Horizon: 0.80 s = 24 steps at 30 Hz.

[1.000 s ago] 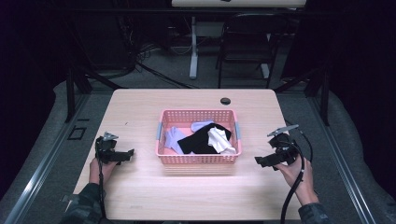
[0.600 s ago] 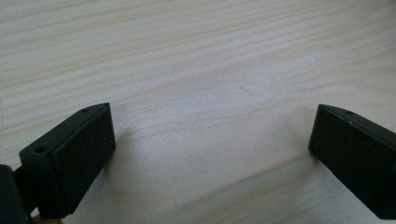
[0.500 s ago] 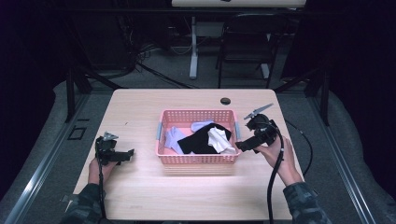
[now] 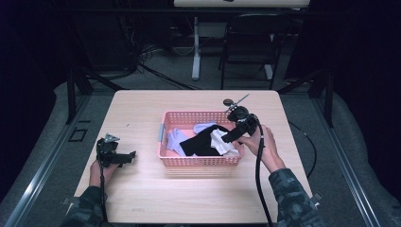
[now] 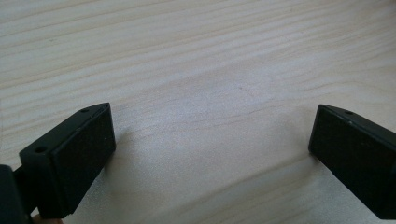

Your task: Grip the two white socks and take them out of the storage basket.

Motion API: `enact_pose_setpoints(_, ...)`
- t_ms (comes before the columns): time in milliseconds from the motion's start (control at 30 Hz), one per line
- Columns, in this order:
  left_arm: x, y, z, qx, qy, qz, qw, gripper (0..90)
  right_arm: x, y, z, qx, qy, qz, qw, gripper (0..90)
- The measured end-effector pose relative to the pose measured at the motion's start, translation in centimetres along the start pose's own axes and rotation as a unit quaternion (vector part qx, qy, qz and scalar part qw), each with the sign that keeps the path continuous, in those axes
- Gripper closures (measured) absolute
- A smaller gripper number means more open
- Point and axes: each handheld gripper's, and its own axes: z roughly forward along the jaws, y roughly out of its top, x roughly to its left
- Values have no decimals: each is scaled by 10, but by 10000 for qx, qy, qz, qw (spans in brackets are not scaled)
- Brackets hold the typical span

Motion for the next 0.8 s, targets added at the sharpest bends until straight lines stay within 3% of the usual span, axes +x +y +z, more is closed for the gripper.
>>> enact_pose_setpoints(367,0,0,0,0,-8,6,10000,3,4,23,37,258,116,23,9996,397)
enact_pose_setpoints(800,0,0,0,4,-16,16,10000,3,4,40,68,660,25,71,9978,496)
